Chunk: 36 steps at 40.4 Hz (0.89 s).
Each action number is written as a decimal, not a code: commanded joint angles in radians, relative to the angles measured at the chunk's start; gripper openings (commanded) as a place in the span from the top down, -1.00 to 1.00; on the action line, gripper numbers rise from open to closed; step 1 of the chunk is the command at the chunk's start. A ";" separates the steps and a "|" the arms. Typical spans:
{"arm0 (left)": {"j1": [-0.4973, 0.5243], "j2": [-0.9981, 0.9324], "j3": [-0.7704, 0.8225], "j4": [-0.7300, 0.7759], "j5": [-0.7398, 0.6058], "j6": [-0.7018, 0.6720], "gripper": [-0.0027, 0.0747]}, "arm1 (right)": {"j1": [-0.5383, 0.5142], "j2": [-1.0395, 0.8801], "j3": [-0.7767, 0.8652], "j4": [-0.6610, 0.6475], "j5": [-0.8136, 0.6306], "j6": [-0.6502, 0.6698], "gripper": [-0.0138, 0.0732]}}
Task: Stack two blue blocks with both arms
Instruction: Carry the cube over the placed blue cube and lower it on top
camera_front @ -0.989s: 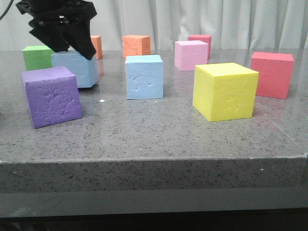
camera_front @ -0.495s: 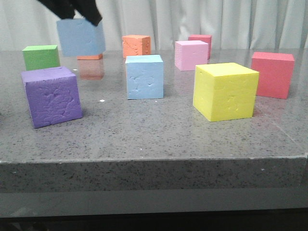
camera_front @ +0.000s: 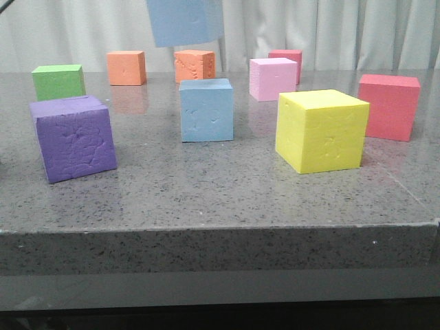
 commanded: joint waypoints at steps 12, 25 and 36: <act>-0.041 0.025 -0.032 0.017 -0.036 -0.032 0.15 | -0.007 0.005 -0.025 -0.025 -0.069 -0.008 0.84; -0.041 0.041 -0.032 0.028 -0.045 -0.056 0.15 | -0.007 0.005 -0.025 -0.025 -0.068 -0.008 0.84; -0.041 0.059 -0.032 0.028 -0.038 -0.058 0.13 | -0.007 0.005 -0.025 -0.025 -0.065 -0.008 0.84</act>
